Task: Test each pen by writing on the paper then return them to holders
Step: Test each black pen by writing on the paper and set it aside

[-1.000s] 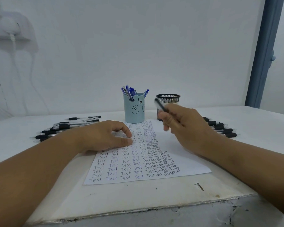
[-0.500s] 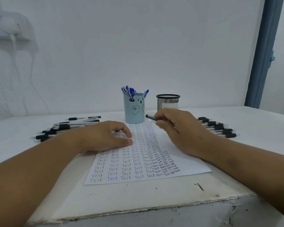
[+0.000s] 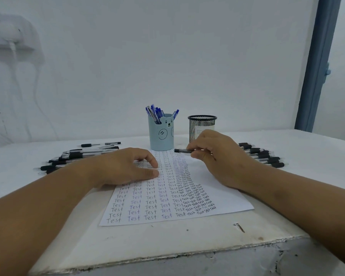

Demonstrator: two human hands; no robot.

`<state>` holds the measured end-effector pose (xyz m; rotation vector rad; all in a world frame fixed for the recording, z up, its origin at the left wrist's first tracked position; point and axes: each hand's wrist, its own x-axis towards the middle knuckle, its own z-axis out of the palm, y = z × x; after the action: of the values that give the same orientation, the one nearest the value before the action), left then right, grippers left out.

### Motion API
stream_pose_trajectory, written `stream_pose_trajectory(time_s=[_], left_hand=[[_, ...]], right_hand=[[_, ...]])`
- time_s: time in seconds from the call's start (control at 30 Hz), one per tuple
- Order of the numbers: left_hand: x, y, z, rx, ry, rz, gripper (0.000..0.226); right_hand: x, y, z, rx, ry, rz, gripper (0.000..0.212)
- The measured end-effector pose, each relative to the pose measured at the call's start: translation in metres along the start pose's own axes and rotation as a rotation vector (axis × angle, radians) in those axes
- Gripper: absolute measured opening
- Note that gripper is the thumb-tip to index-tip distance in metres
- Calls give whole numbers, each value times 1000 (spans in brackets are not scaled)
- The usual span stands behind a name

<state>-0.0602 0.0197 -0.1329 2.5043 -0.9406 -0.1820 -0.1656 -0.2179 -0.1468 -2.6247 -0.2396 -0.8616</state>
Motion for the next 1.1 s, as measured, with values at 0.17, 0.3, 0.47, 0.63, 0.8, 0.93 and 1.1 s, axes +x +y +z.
stream_pose_trajectory(time_s=[0.17, 0.3, 0.47, 0.63, 0.8, 0.93, 1.1], left_hand=[[1, -1, 0, -5, -5, 5, 31], [1, -2, 0, 12, -1, 14, 36], [2, -2, 0, 8, 0, 28, 34], [1, -2, 0, -2, -2, 32, 35], [2, -2, 0, -17, -3, 23, 31], [2, -3, 1, -19, 0, 19, 31], [2, -4, -1, -28, -7, 30, 42]], right_hand=[[1, 12, -9, -45, -10, 81, 21], [2, 28, -23, -50, 28, 212, 29], [2, 36, -32, -210, -94, 403, 43], [5, 36, -36, -294, -121, 532, 48], [7, 34, -40, -347, -186, 599, 54], [5, 35, -36, -347, -158, 566, 57], [1, 31, -15, -241, 11, 237, 27]])
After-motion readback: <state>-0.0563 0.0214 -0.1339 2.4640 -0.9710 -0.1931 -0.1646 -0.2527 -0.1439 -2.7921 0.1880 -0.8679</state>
